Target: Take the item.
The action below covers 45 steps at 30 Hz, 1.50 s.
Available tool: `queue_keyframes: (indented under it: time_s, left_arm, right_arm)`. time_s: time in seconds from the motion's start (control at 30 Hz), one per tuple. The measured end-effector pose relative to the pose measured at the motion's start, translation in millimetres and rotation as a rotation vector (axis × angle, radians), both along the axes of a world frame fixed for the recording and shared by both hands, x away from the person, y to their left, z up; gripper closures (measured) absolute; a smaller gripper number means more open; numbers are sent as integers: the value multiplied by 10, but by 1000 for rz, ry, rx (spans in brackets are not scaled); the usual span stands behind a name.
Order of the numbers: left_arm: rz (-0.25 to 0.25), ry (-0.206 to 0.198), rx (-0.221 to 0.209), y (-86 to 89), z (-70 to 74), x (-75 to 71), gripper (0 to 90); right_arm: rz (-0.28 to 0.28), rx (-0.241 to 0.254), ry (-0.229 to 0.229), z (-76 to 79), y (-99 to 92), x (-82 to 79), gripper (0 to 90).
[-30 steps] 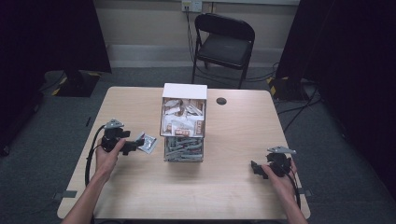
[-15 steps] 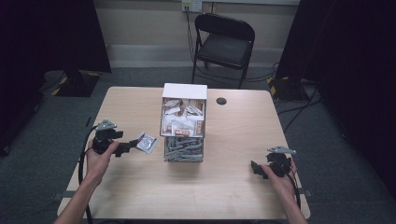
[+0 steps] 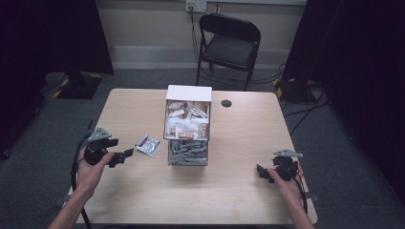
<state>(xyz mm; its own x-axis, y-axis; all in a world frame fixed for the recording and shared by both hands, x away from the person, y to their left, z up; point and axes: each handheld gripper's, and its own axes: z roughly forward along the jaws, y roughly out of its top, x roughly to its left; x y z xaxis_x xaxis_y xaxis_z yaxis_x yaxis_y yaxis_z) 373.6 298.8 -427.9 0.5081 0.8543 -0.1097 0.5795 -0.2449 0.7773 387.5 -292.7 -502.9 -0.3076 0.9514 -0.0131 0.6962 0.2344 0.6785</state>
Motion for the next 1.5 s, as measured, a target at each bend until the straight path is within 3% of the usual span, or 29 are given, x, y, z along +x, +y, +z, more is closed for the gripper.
queue_keyframes:
  time_s: [0.33,0.53,0.7,0.97,1.3,1.43,1.5]
  left_arm:
    - [43,5,23,186,-65,-236,221]
    - [133,5,64,363,-161,-323,218]
    - [198,31,58,532,-278,-362,219]
    - [288,57,81,628,-473,-373,218]
    - [235,109,124,492,-732,-372,218]
    - [241,105,127,491,-769,-379,203]
    - [242,84,120,489,-795,-386,172]
  right_arm:
    - [0,0,0,0,0,0,0]
    - [0,0,0,0,0,0,0]
    - [0,0,0,0,0,1,0]
    - [0,0,0,0,0,0,0]
    - [0,0,0,0,0,0,0]
    - [0,0,0,0,0,0,0]
    - [0,0,0,0,0,0,0]
